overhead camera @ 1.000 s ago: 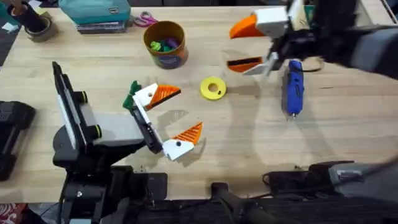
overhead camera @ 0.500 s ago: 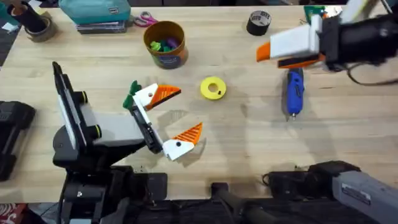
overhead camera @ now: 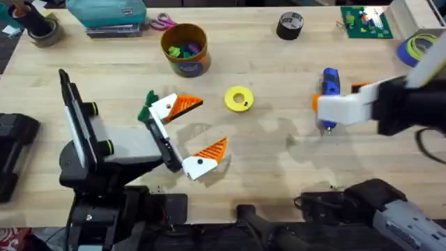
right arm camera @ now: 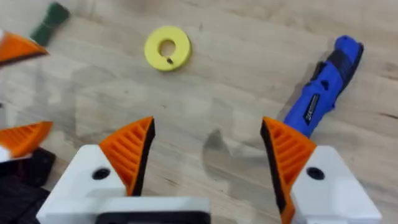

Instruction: Pick up the gripper from the table and insert it into the empty holder that is missing its gripper. Then pick up a screw, insert it into the mounting hole, and use the screwdriver to tighten it. Finally, clean up the table by picking up the vegetable and placing it into the bucket.

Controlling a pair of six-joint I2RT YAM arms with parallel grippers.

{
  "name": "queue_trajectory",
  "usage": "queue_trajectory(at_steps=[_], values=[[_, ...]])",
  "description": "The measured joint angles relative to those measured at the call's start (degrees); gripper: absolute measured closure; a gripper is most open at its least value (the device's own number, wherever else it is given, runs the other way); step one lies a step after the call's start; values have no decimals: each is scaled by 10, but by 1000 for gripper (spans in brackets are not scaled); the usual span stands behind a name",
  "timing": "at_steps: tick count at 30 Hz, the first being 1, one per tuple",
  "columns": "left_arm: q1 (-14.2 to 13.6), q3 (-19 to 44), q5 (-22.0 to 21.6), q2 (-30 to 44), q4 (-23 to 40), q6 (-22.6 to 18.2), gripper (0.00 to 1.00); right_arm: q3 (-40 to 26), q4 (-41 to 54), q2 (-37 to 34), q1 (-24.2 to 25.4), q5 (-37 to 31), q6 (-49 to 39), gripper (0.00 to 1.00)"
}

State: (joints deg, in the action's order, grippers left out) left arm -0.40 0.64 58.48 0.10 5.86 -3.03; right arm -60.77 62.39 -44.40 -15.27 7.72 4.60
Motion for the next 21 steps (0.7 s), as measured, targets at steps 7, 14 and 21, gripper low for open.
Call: queue_trajectory(at_steps=[7, 14, 21], values=[[0, 0, 0, 0, 0, 0, 15, 43, -14, 7, 0, -7, -21, 4], [0, 0, 0, 0, 0, 0, 16, 44, -21, 13, 0, -8, -30, 4], [0, 0, 0, 0, 0, 0, 15, 45, -56, -47, -8, 10, -30, 4]])
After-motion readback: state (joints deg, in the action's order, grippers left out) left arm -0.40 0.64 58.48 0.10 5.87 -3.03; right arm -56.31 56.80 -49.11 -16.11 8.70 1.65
